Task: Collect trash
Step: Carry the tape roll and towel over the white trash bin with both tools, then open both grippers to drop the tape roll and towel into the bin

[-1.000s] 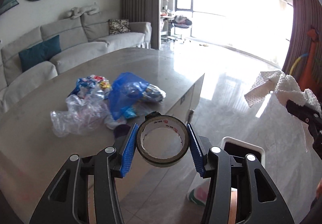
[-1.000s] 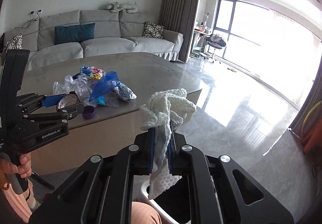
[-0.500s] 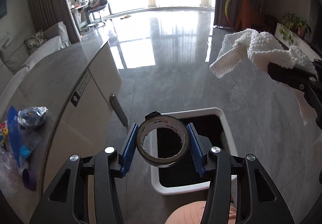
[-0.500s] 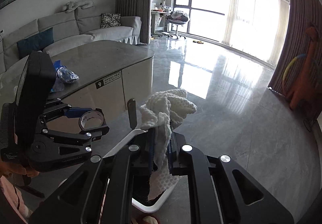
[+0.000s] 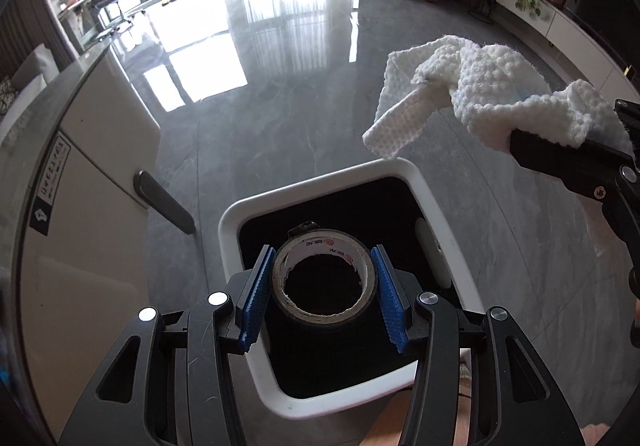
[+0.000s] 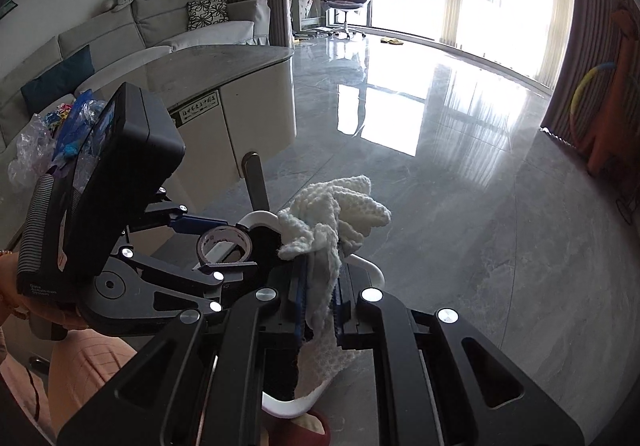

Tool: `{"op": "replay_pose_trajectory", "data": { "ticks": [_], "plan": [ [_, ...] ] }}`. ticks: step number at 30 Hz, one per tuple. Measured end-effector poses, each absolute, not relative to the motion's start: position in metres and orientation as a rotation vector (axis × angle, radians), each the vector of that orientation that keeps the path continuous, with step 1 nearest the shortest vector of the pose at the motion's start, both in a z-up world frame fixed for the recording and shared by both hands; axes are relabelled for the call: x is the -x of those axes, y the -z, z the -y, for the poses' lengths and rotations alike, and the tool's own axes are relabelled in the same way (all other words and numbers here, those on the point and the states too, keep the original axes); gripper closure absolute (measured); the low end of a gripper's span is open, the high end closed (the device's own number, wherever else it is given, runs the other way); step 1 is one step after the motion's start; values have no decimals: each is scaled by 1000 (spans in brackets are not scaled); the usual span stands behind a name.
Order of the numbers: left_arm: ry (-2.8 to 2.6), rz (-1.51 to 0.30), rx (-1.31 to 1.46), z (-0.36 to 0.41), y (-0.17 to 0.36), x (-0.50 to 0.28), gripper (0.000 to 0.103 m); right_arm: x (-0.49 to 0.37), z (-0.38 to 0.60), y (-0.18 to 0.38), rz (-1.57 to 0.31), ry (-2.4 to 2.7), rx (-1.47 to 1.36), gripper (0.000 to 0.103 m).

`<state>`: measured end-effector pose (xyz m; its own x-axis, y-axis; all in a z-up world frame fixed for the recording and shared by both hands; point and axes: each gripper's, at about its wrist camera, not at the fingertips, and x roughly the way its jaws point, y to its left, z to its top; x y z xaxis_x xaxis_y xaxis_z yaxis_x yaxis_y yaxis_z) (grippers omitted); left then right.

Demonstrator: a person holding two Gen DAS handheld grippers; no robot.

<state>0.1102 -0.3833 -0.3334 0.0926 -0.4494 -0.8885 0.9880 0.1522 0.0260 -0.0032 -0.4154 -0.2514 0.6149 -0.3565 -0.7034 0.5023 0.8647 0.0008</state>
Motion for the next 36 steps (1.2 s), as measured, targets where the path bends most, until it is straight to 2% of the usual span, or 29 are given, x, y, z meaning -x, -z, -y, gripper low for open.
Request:
{"op": "replay_pose_trajectory", "data": {
  "ticks": [7,8,9,11,24,28,36],
  "plan": [
    [1284,-925,-863,397,357,-111,53,-8,417,257,-771,478,-210,92],
    [1290,-957,-868,401,359,-112,40,-9,417,258,-773,478,-209,92],
    [1296,-985,-867,402,362,-113,18,-10,421,260,-777,475,-210,92],
    [1297,-946,-878,401,359,-109,8,-10,421,261,-781,476,-212,92],
    [1247,-837,-895,383,328,-113,6,-17,420,264,-803,445,-214,91],
    [1189,-795,-932,367,317,-114,6,-26,424,277,-818,373,-233,91],
    [1112,-823,-893,338,312,-142,6,-44,426,319,-900,344,-240,91]
  ]
}}
